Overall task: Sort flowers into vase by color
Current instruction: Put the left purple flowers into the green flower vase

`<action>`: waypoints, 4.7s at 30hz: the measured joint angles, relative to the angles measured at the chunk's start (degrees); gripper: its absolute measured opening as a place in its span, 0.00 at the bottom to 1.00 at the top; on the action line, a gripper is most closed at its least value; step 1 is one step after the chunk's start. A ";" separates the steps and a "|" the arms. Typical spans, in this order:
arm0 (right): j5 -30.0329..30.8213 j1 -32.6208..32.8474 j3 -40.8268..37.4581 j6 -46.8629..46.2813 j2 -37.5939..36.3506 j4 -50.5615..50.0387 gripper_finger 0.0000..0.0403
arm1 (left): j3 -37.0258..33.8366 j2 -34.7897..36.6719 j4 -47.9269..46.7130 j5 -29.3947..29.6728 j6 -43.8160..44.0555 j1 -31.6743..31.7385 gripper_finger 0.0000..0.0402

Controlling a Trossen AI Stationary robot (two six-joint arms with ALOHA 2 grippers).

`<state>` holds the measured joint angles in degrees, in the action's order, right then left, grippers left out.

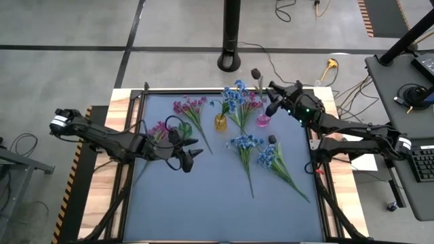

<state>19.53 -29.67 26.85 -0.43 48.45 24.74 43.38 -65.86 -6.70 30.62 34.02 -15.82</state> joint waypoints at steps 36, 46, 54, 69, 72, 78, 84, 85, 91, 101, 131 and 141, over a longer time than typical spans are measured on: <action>-18.00 0.93 11.28 -7.23 -6.01 -33.61 0.53 | 0.04 2.32 -41.08 -12.27 44.54 -10.44 0.55; -18.08 1.66 11.26 -7.01 -5.97 -33.93 0.53 | 0.04 -2.84 -58.33 -19.52 56.64 -10.38 0.55; -18.07 1.66 11.23 -7.04 -6.52 -34.59 0.53 | 0.04 -6.81 -60.46 -21.77 57.48 -10.33 0.55; -18.05 1.66 11.19 -6.96 -7.52 -38.30 0.53 | 0.02 -16.03 -61.45 -21.62 59.51 -8.49 0.55; -18.05 1.66 11.19 -6.86 -7.54 -38.30 0.53 | 0.00 -18.46 -61.46 -22.13 59.52 -8.19 0.55; -18.05 1.66 11.19 -6.22 -7.56 -38.28 0.53 | 0.00 -22.03 -61.40 -24.17 59.53 -8.17 0.54; -18.03 1.66 11.17 -5.88 -8.56 -38.28 0.53 | 0.00 -23.69 -61.28 -24.16 59.70 -8.17 0.45; -18.03 1.66 11.17 -5.78 -8.81 -38.30 0.53 | 0.00 -23.89 -61.27 -24.15 59.93 -8.17 0.42; -18.03 1.66 11.17 -5.46 -10.70 -39.57 0.53 | 0.00 -24.77 -61.29 -23.60 61.71 -8.17 0.29; -18.04 1.66 11.17 -5.53 -12.66 -42.56 0.53 | -0.02 -27.97 -62.78 -22.71 64.20 -7.58 0.25; -18.08 1.64 11.17 -5.55 -12.66 -43.31 0.53 | -2.99 -28.73 -56.91 -22.51 65.24 -6.47 0.02; -18.08 1.64 11.17 -5.57 -12.66 -44.18 0.53 | -1.37 -27.03 -58.40 -20.22 66.04 -7.21 0.00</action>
<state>1.45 -28.03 38.03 -6.00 35.79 -19.44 42.01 -92.89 -65.11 10.39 100.07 -23.02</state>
